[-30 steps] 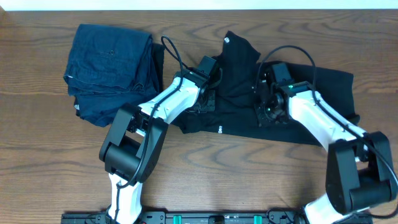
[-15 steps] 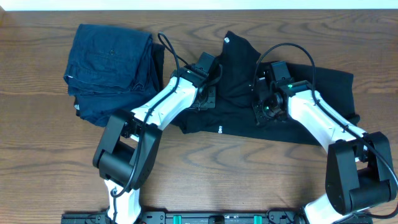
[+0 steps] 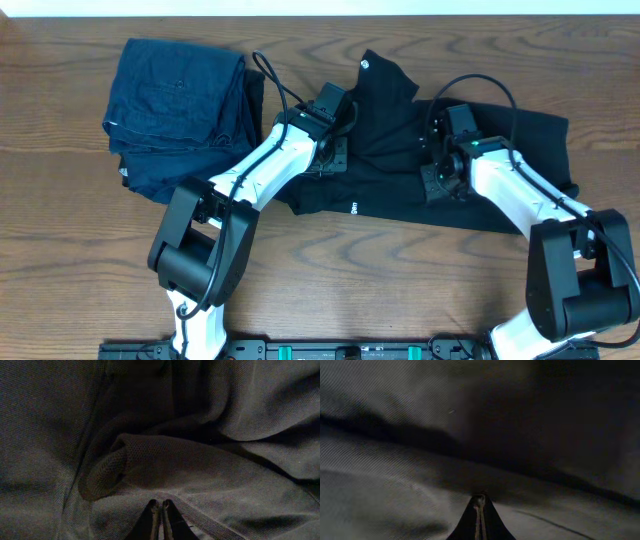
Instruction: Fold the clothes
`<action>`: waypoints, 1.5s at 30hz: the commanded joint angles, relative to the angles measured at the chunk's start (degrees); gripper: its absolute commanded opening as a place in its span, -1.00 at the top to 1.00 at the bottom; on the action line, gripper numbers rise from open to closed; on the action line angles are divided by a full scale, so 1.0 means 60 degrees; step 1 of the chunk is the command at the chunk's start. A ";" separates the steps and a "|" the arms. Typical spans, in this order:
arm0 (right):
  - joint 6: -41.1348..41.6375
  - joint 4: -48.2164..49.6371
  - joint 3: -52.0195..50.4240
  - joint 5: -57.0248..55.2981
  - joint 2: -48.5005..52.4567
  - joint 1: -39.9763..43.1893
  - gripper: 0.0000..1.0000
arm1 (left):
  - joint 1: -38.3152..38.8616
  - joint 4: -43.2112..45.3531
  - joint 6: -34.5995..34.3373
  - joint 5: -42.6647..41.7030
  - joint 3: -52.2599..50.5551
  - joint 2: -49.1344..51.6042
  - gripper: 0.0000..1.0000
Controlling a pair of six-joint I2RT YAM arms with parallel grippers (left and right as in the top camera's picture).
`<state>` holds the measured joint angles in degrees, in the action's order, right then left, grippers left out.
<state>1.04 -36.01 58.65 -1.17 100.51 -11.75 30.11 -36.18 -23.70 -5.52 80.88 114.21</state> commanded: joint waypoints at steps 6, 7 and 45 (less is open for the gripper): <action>0.0324 0.0211 -0.0182 -0.0124 0.0131 0.0353 0.97 | -0.0029 -0.0025 0.0157 0.0222 -0.0087 -0.0175 0.86; 0.0321 0.0302 -0.0244 -0.0131 0.0149 0.0357 0.97 | -0.0029 -0.0025 0.0157 0.0222 -0.0087 -0.0175 0.86; 0.2149 -0.1683 -0.0062 -0.0186 -0.2328 0.2182 0.97 | -0.0029 -0.0317 0.0160 0.0222 -0.0087 -0.0175 0.86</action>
<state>10.26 -44.21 57.69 -1.54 87.24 -1.34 30.11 -37.54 -23.70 -5.32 80.88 114.21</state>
